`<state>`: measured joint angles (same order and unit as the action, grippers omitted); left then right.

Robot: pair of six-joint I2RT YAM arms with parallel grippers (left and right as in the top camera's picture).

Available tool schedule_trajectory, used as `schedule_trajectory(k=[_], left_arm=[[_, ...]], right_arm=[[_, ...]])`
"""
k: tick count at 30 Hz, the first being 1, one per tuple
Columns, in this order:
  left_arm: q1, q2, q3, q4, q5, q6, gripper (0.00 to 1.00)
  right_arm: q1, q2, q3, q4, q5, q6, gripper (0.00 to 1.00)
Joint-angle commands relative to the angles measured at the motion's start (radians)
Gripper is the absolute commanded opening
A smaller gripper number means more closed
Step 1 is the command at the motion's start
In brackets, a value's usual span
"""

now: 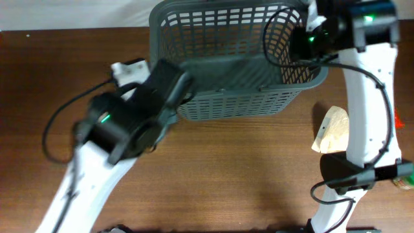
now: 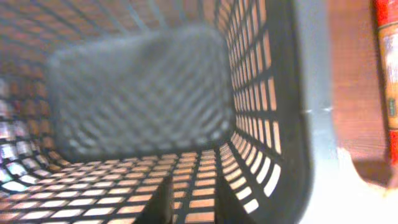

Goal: Pack container

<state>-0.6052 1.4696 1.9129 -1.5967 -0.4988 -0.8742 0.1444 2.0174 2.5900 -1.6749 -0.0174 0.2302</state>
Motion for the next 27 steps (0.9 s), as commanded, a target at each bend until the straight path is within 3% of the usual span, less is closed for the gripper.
schedule_trajectory(k=[1,3,5,8,14,21,27], left_arm=[[0.003,-0.121,0.0,-0.018,-0.038,0.016,0.05],[0.003,-0.172,0.0,-0.031,-0.07,0.016,0.21],[0.004,-0.219,0.0,-0.051,-0.108,0.016,0.45],[0.004,-0.28,0.0,-0.091,-0.168,0.016,1.0],[0.004,-0.364,0.0,-0.091,-0.241,0.148,1.0],[0.004,-0.381,0.0,-0.091,-0.267,0.225,1.0],[0.004,-0.381,0.0,-0.09,-0.241,0.225,1.0]], right_arm=[[-0.002,-0.032,0.143,-0.024,-0.029,0.002,0.48],[-0.009,-0.076,0.169,-0.024,-0.022,0.003,0.72],[-0.029,-0.127,0.178,-0.024,0.005,0.003,0.99],[-0.079,-0.207,0.174,-0.024,0.087,0.003,0.99],[-0.328,-0.41,0.067,-0.024,0.172,0.016,0.99],[-0.656,-0.582,-0.291,-0.024,0.16,0.167,0.99],[-0.753,-0.595,-0.527,-0.024,-0.051,0.182,0.99]])
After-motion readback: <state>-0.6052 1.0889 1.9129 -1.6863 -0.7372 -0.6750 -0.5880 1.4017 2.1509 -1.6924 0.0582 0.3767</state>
